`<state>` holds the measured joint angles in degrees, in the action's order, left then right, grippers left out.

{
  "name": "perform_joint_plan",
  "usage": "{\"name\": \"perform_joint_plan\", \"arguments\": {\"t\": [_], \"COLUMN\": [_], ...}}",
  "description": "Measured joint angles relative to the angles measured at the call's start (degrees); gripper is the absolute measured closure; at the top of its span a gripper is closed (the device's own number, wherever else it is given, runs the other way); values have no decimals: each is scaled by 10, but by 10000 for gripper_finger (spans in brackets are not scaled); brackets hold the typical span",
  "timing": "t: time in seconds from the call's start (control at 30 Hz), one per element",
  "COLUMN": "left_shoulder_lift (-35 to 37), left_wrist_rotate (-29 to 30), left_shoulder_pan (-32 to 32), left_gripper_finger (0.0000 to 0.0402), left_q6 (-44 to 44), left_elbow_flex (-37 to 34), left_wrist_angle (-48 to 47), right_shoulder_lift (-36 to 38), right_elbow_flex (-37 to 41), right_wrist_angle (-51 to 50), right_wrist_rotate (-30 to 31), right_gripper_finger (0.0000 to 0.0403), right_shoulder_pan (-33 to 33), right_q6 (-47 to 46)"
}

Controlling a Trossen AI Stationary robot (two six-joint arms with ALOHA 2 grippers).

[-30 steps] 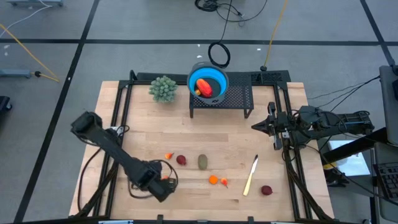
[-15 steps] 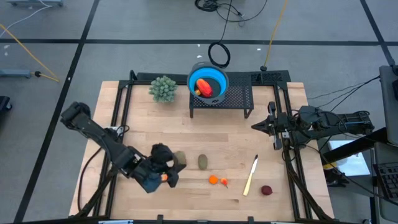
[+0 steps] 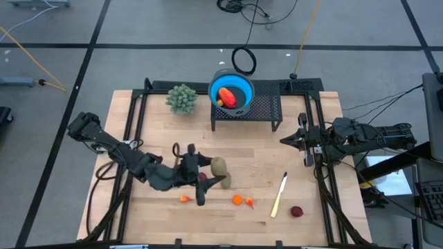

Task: Pick & Place Fruit
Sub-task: Put the kiwi into the blue strainer on the shelf

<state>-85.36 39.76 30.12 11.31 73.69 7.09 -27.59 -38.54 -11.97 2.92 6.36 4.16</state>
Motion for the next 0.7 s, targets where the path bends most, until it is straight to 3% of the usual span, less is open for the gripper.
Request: {"name": "perform_joint_plan", "arguments": {"t": [0.3, 0.7], "left_shoulder_lift": [0, 0], "left_wrist_rotate": [-122, -221], "left_shoulder_pan": [-33, -99], "left_gripper_finger": [165, 165], "left_q6": [-85, -39], "left_elbow_flex": [0, 0], "left_wrist_angle": [98, 180], "right_shoulder_lift": [26, 61], "right_elbow_flex": [0, 13], "right_wrist_angle": [-32, -82], "right_wrist_rotate": [0, 0], "right_gripper_finger": [403, 403], "right_shoulder_pan": [0, 0], "right_q6": [0, -5]}}
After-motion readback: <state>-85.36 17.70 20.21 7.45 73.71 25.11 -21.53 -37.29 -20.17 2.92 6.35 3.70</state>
